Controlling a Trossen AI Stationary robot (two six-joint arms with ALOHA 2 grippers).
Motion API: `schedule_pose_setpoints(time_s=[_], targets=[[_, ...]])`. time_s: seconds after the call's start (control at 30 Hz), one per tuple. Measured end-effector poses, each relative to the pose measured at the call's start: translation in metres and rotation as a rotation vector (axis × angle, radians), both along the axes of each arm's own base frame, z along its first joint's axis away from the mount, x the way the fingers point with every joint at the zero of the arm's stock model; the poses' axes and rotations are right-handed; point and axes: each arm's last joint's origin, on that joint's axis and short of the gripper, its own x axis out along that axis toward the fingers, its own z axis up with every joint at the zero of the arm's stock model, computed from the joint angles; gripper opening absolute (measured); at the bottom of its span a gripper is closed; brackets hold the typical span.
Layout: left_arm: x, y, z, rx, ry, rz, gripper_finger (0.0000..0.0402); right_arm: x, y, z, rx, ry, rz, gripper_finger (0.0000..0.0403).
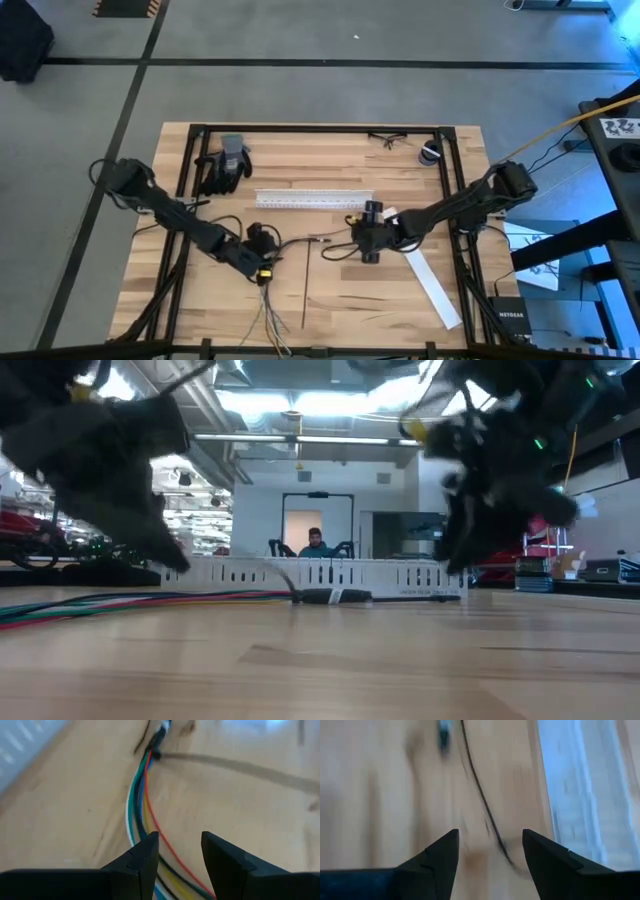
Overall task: Ziptie cables
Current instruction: Wrap the cables together using a black ziptie
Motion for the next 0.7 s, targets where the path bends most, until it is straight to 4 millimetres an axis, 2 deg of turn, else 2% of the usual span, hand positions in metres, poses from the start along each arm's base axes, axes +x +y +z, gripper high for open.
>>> schedule_pose_setpoints(time_s=[0.13,0.27,0.5,0.7], targets=[[0.005,-0.003,-0.017,0.005,0.025,0.008,0.0143,-0.015,-0.005,-0.014,-0.017,0.026,-0.033,0.0198],[0.007,-0.003,-0.021,0.005,0.027,0.012,0.0143,-0.022,-0.009,-0.022,-0.024,0.048,-0.024,0.0179],[0.011,0.002,-0.02,-0.001,0.009,0.029,0.0143,-0.012,-0.035,-0.026,0.059,0.0,-0.004,0.0141],[0.011,0.002,-0.02,-0.007,0.007,0.032,0.0143,-0.009,-0.06,-0.037,0.274,0.058,-0.011,0.0105]])
